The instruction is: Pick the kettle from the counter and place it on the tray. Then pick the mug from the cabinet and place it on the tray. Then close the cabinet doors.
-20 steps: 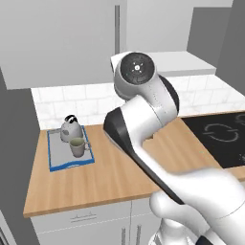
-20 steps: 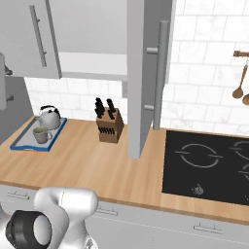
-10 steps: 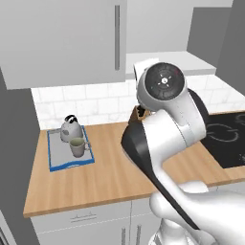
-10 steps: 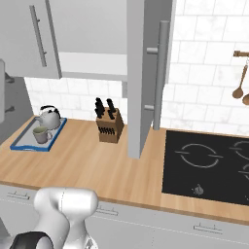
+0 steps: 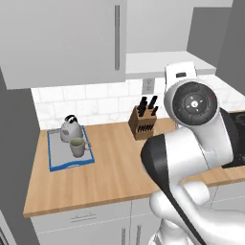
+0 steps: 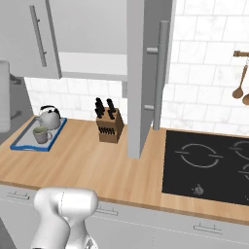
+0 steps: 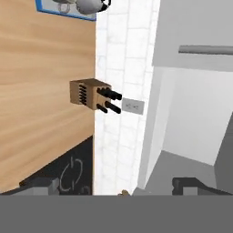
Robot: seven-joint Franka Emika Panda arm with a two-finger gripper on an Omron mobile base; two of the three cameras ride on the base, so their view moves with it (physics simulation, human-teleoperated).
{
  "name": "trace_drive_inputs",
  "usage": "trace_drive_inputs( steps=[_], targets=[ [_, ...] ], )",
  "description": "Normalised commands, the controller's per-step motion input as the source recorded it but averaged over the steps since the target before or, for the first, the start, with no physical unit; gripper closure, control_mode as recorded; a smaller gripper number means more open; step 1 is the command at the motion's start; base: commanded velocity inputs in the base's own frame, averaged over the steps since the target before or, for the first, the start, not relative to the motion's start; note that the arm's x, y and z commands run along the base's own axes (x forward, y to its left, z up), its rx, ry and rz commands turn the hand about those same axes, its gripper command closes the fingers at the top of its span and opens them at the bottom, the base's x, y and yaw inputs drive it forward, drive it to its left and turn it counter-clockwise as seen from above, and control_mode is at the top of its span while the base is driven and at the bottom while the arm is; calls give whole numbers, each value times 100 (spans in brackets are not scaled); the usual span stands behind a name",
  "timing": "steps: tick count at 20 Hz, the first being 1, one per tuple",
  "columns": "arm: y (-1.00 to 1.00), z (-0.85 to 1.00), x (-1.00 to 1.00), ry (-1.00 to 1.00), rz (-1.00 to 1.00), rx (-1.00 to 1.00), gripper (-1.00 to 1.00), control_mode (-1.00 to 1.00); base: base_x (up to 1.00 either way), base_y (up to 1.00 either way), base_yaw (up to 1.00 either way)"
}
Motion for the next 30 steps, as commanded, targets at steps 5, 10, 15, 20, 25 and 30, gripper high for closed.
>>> trace_drive_inputs(
  steps=[5,10,15,20,25,30],
  targets=[
    [-71,5,-20,-17,-34,0,-100,-100,0,0,0],
    [-78,0,-7,0,-46,0,-100,-100,0,0,0],
    [-90,0,-8,0,-36,1,-100,-100,0,0,0],
    [-62,0,-49,-1,-2,1,-100,-100,0,0,0],
    [-34,1,-65,-5,10,-1,-100,-100,0,0,0],
    [-65,4,-55,0,0,0,-100,-100,0,0,0]
  ],
)
